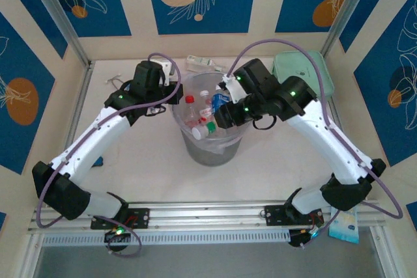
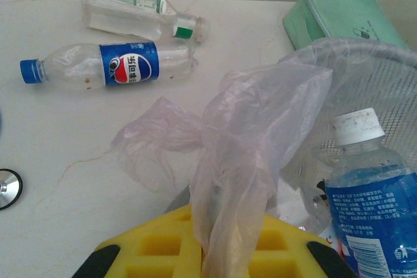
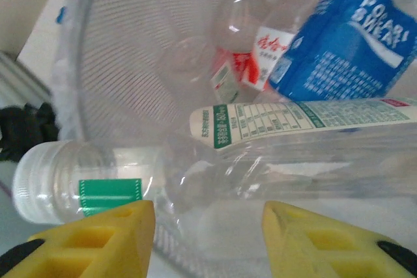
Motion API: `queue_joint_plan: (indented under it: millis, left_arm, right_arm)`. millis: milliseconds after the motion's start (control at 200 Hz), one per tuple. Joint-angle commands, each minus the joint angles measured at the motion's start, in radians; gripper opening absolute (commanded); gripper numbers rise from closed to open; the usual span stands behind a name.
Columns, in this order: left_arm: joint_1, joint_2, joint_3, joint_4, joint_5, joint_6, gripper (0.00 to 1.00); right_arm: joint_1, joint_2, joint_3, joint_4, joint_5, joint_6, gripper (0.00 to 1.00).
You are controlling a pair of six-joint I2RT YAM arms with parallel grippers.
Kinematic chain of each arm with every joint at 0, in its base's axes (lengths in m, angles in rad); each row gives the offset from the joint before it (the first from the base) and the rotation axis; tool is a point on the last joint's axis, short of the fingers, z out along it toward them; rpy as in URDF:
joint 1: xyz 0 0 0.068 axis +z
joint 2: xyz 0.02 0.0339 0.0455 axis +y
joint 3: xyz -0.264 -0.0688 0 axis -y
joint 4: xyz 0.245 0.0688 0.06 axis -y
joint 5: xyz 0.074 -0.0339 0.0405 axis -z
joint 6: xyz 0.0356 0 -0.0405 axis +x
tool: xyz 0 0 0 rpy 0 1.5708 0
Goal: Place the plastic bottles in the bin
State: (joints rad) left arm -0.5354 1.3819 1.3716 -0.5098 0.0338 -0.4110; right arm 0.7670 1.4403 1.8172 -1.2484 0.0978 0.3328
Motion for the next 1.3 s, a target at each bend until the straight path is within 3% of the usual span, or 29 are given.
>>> queue_joint_plan:
  millis: [0, 210, 435, 560, 770, 921, 1131, 1296]
  left_arm:
    - [-0.036, -0.01, 0.029, -0.013, 0.011, -0.02, 0.0]
    - [-0.082, -0.014, 0.034, -0.03, 0.017, -0.017, 0.0]
    - [-0.087, -0.034, 0.044, -0.038, 0.038, 0.01, 0.0]
    - [-0.095, -0.012, 0.058, -0.042, 0.091, 0.019, 0.0]
    - [-0.129, 0.031, 0.088, -0.055, 0.108, 0.051, 0.0]
    - [-0.136, 0.041, 0.09, -0.044, 0.118, 0.04, 0.0]
    - [-0.138, 0.06, 0.077, -0.01, 0.105, 0.001, 0.0]
    - [-0.168, 0.096, 0.081, 0.053, 0.12, -0.038, 0.0]
  right_arm:
    - [0.015, 0.032, -0.031, 0.052, 0.109, 0.103, 0.46]
    - [0.015, 0.097, -0.065, 0.127, 0.153, 0.189, 0.44]
    - [0.003, 0.025, -0.055, 0.146, 0.035, 0.168, 0.45]
    - [-0.045, -0.056, -0.004, 0.16, -0.043, 0.143, 0.48]
    - [-0.202, -0.093, 0.035, 0.135, -0.006, 0.082, 0.52]
    - [-0.236, -0.067, 0.015, 0.107, 0.012, 0.083, 0.44]
    - [-0.239, -0.112, -0.247, 0.24, -0.139, 0.174, 0.33]
    - [-0.272, -0.106, -0.28, 0.307, -0.202, 0.209, 0.31]
